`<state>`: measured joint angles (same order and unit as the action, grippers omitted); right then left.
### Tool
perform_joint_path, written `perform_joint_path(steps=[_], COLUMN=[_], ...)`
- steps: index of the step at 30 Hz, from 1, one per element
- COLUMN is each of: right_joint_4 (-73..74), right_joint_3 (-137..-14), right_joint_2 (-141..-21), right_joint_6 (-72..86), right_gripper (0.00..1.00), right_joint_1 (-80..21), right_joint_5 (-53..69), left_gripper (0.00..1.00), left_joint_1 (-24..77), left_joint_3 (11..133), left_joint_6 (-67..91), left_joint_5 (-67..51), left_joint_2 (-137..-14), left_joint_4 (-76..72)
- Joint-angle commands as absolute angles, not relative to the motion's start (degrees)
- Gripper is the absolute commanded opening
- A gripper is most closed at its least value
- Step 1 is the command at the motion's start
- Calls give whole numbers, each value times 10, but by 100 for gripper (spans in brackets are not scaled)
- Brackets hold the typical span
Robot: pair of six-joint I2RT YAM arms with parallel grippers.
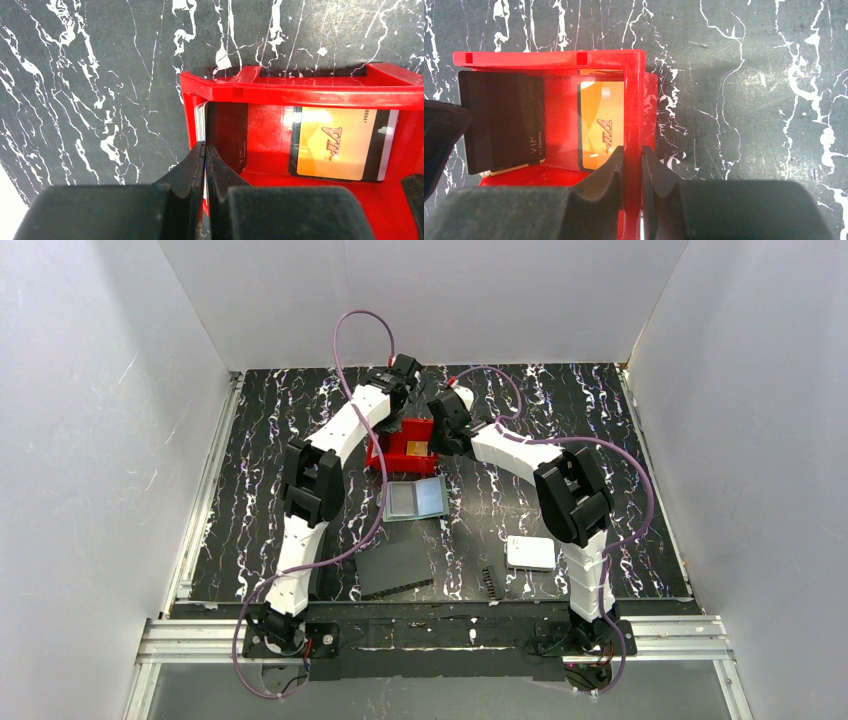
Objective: Put the credit cards into the card holder
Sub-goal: Pick up the credit card from the storage box.
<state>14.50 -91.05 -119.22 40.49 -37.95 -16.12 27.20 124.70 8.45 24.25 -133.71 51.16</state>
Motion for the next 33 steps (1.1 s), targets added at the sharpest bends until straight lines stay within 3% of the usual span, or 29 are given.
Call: perform_joint_path(steps=[1,11,25,33], right_joint_4=[179,166,101,28], right_joint_3=[-914,-908,-871,-846], right_joint_2=[-1205,-1197,-1120,-1054], right_joint_6=[405,403,334,261], right_gripper=[10,13,58,81], right_joint_1=[-375,-374,-356,-303], right_joint_5=[-167,-151,-95,69], left_gripper=[0,0,0,0], left_joint_1=[267,267,252,234], left_joint_3=[1285,1291,1294,1295], left_joint_6=[108,135,156,179], left_joint_5=[251,206,131,67], left_joint_2=[-1296,-1242,-1220,-1180], left_joint_4=[553,563,557,546])
